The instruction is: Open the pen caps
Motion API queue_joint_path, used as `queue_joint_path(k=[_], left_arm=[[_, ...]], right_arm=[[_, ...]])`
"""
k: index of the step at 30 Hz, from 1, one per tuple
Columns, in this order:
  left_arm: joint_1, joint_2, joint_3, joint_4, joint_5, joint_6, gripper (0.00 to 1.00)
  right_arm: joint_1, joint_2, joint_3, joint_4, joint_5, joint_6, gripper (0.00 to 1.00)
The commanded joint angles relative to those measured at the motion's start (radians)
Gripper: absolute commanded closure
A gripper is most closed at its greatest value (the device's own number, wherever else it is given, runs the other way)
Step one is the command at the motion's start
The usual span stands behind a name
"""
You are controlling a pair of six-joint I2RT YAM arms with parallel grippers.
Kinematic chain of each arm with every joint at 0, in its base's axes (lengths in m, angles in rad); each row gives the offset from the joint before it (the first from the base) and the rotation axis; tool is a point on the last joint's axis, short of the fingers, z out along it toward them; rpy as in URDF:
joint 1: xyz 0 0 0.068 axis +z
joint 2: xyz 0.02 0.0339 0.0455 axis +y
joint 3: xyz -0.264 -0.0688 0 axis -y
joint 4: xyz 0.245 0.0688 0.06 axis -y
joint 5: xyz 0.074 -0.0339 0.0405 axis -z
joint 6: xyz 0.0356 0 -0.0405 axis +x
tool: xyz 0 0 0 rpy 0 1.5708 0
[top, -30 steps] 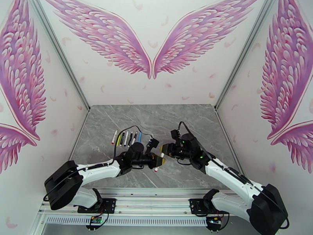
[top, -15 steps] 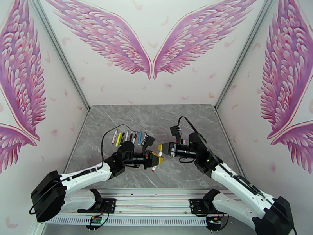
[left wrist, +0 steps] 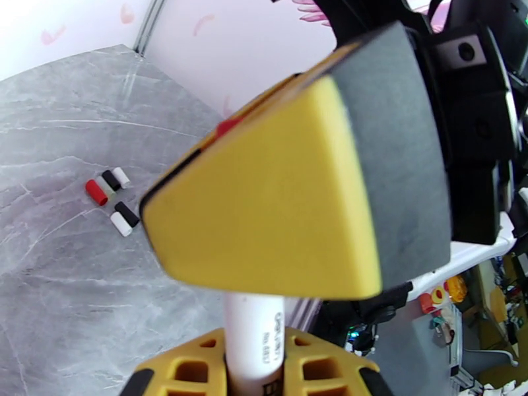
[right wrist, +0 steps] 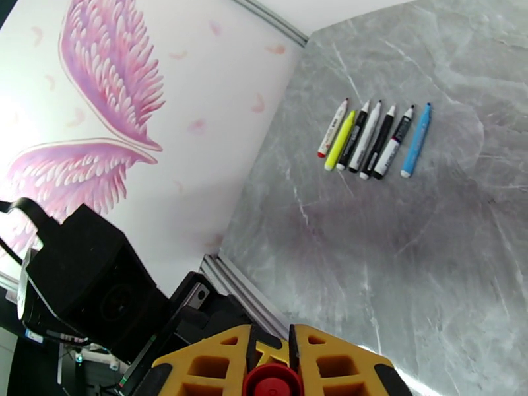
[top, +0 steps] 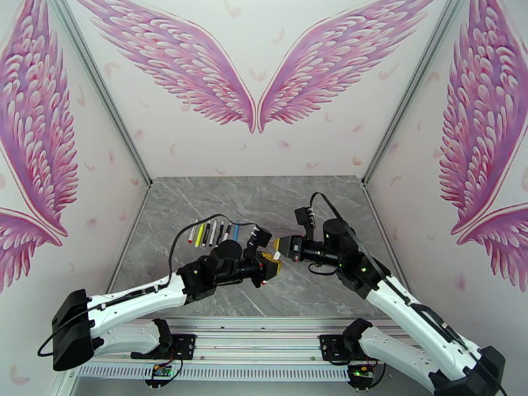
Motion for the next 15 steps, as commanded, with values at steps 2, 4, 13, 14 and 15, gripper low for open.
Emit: queue_joint_path(k=[2, 4, 13, 14, 15], left_arm=[[-0.052, 0.024, 0.016, -0.170, -0.065, 0.073, 0.96], [-0.076, 0.038, 0.036, -0.198, -0.091, 0.090, 0.96], [-0.055, -0.010, 0.007, -0.163, -0.070, 0.047, 0.97], [-0.047, -0.023, -0.002, -0.151, -0.071, 0.037, 0.97], [-0.035, -0.039, -0.013, -0.139, -0.067, 0.028, 0.97]], right_arm=[[-0.043, -0.016, 0.081, -0.078, 0.207, 0.030, 0.91], [-0.049, -0.017, 0.093, -0.101, 0.226, 0.029, 0.92], [-0.108, -0.006, 0.088, -0.202, 0.125, -0.153, 0.89], [-0.116, 0.000, 0.094, -0.242, 0.122, -0.189, 0.89], [-0.124, 0.007, 0.100, -0.286, 0.127, -0.227, 0.89]])
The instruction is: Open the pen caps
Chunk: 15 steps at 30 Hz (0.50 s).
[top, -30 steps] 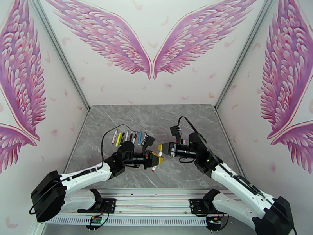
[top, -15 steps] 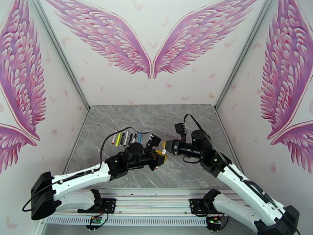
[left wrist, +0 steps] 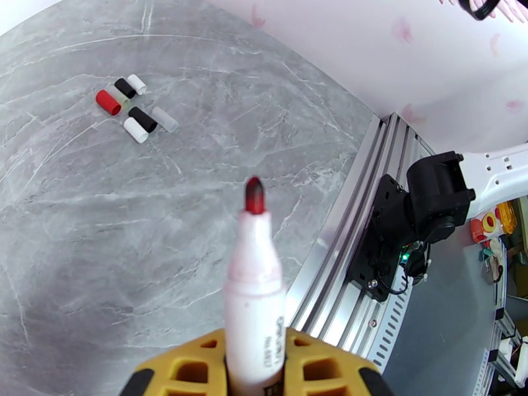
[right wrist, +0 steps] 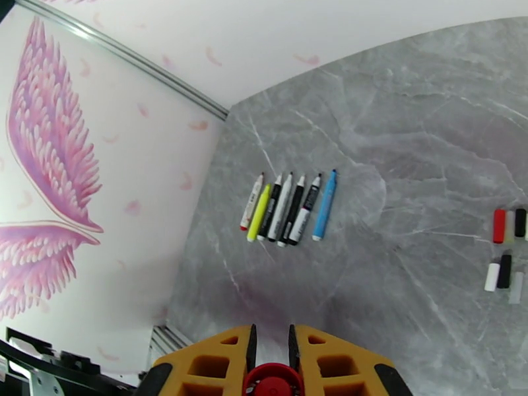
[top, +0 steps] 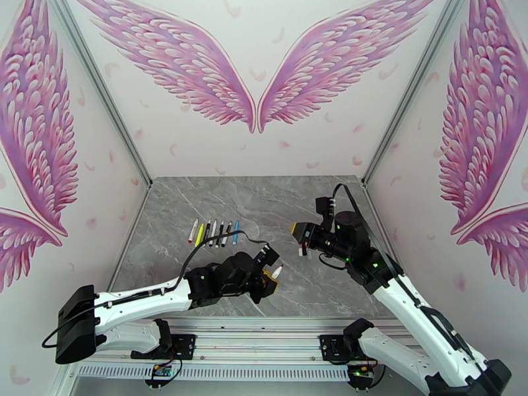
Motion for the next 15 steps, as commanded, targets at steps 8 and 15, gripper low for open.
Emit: queue_joint_path(k=[8, 15], left_arm=[[0.108, -0.168, -0.099, 0.040, -0.067, -0.086, 0.97], [0.155, -0.254, -0.174, 0.042, -0.116, -0.140, 0.96]], right_arm=[[-0.125, 0.139, 0.039, -0.358, 0.120, -0.281, 0.87], [-0.198, 0.310, 0.068, -0.368, 0.151, -0.361, 0.85]])
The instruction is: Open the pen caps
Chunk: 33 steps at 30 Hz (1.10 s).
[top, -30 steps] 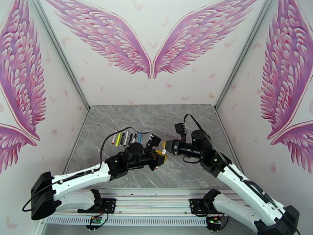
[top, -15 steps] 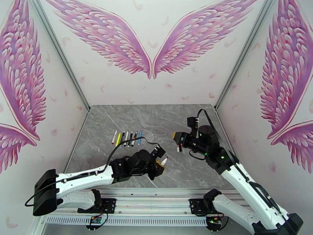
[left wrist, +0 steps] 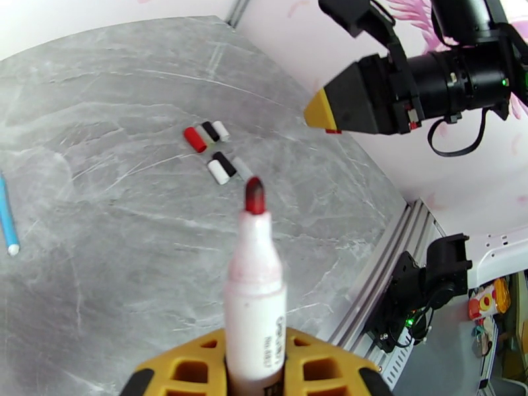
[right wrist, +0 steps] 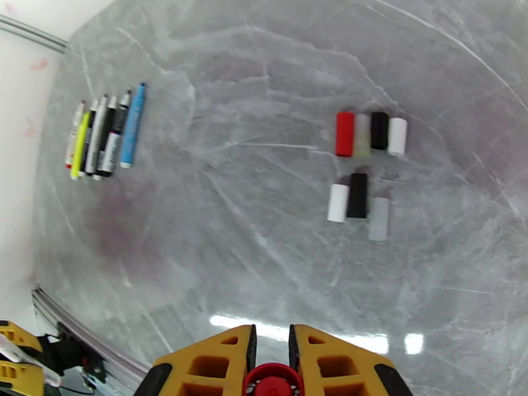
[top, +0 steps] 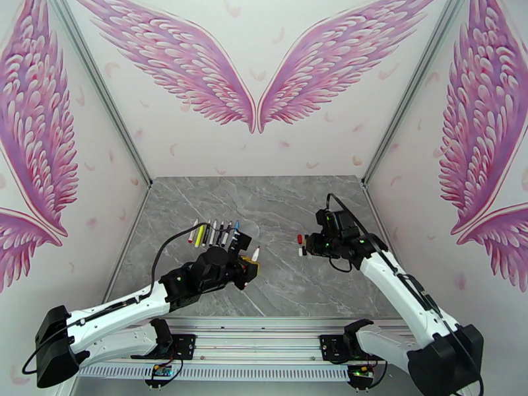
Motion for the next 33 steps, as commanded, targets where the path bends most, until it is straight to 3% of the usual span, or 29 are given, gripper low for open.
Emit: queue_joint_path(k=[1, 15, 33], left_arm=[[0.022, -0.049, -0.043, 0.008, -0.029, -0.036, 0.96], [0.030, 0.028, -0.038, -0.007, 0.026, 0.014, 0.96], [0.041, 0.081, -0.038, 0.044, 0.089, 0.031, 0.96]], right_arm=[[-0.035, 0.079, 0.042, -0.040, 0.052, -0.077, 0.85], [-0.091, 0.406, 0.123, 0.014, 0.143, -0.163, 0.83], [-0.115, 0.551, 0.147, 0.060, 0.126, -0.170, 0.80]])
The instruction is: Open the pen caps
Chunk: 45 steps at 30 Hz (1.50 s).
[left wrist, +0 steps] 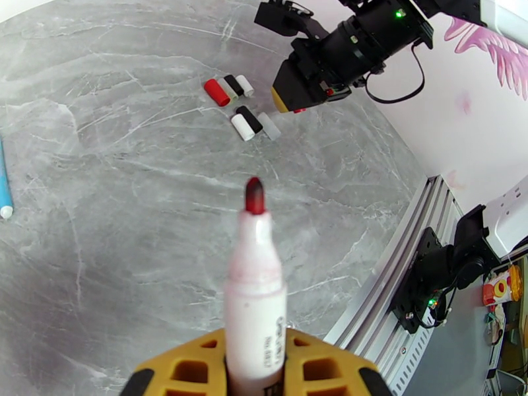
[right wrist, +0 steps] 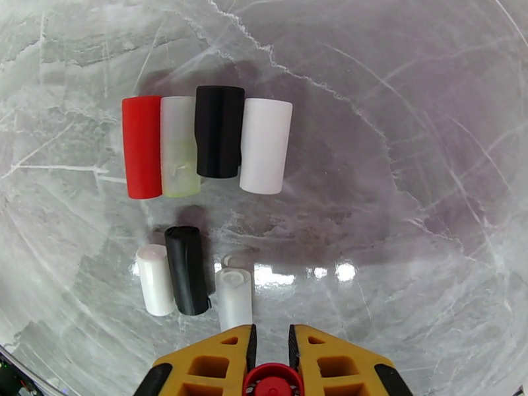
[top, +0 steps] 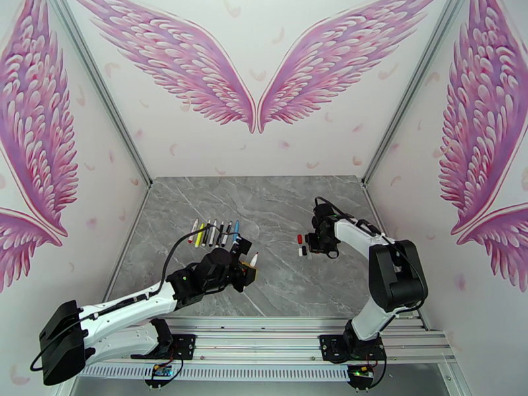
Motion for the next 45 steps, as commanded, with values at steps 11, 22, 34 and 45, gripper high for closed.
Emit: queue_joint_path(k=[11, 22, 34, 45], left_arm=[[0.015, -0.002, -0.005, 0.028, 0.031, 0.001, 0.96], [0.014, 0.001, -0.012, 0.033, 0.038, -0.008, 0.97], [0.014, 0.008, -0.012, 0.029, 0.034, -0.019, 0.97], [0.014, 0.032, -0.002, -0.008, -0.032, -0.038, 0.98]], right_arm=[[-0.010, 0.057, 0.021, 0.051, -0.040, 0.004, 0.77], [-0.010, 0.065, 0.022, 0.065, -0.061, 0.010, 0.73], [-0.011, 0.035, 0.017, 0.058, -0.060, 0.013, 0.71], [-0.009, -0.151, -0.044, 0.045, -0.058, 0.045, 0.63]])
